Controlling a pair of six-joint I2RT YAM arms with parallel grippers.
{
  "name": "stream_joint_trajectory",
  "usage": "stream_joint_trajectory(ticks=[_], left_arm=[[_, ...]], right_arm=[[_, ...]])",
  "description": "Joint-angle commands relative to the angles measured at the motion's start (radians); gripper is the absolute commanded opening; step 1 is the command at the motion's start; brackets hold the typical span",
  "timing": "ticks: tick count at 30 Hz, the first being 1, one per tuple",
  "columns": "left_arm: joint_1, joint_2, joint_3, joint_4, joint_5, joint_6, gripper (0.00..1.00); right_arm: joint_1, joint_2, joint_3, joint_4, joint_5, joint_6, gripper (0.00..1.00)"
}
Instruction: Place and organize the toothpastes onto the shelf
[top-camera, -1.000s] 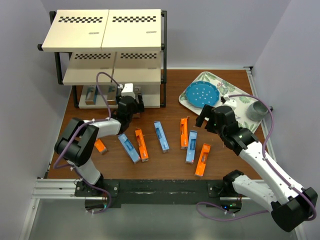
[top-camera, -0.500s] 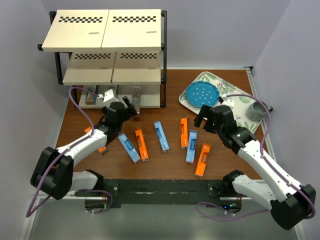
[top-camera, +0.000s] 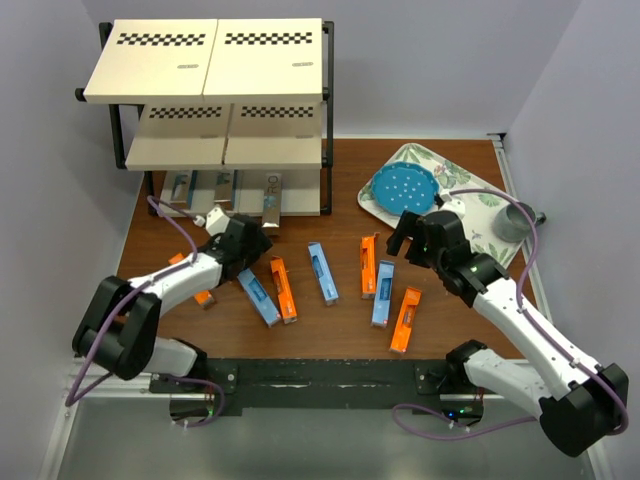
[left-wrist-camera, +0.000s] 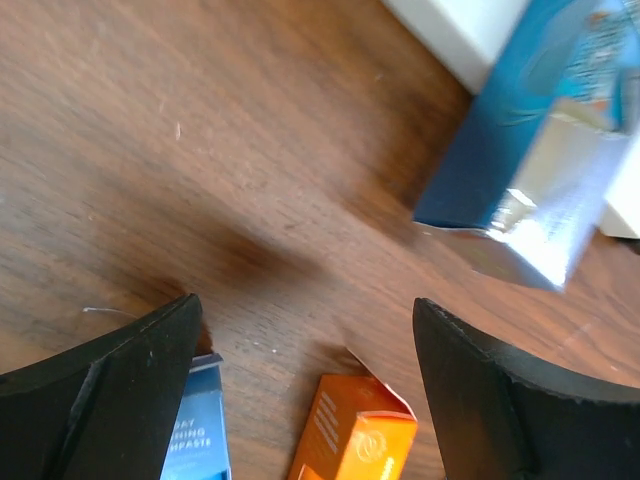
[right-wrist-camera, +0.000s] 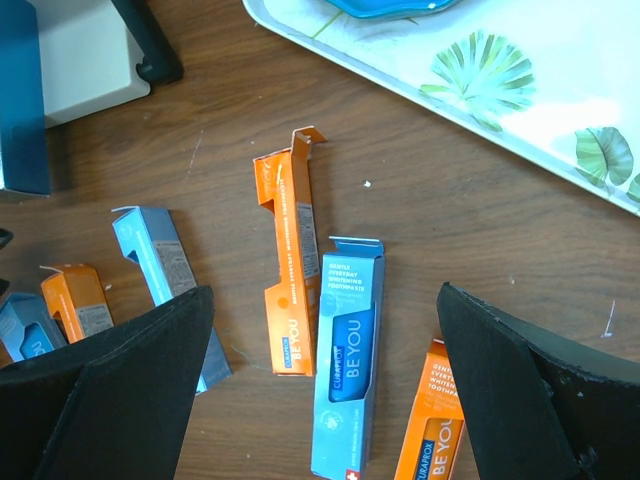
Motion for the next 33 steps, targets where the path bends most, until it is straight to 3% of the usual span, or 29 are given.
stream_joint_trajectory(ticks=[1,15,33], left_arm=[[0.005,0.087,0.071,0.073,0.017,-0.040,0.91],[0.030,0.271,0.233,0.148,-0.054,-0.001,0.89],[0.086,0.368,0.311,0.230,0.017,0.003,0.88]], right_arm=[[-0.005,-0.010,-0.005,0.034,-0.005,-0.019,0.99],[-0.009,-0.058,-0.005,0.004,0.026,-0.023,0.98],[-0.009,-0.064,-0.010,-0.009,0.027,-0.020,0.98]])
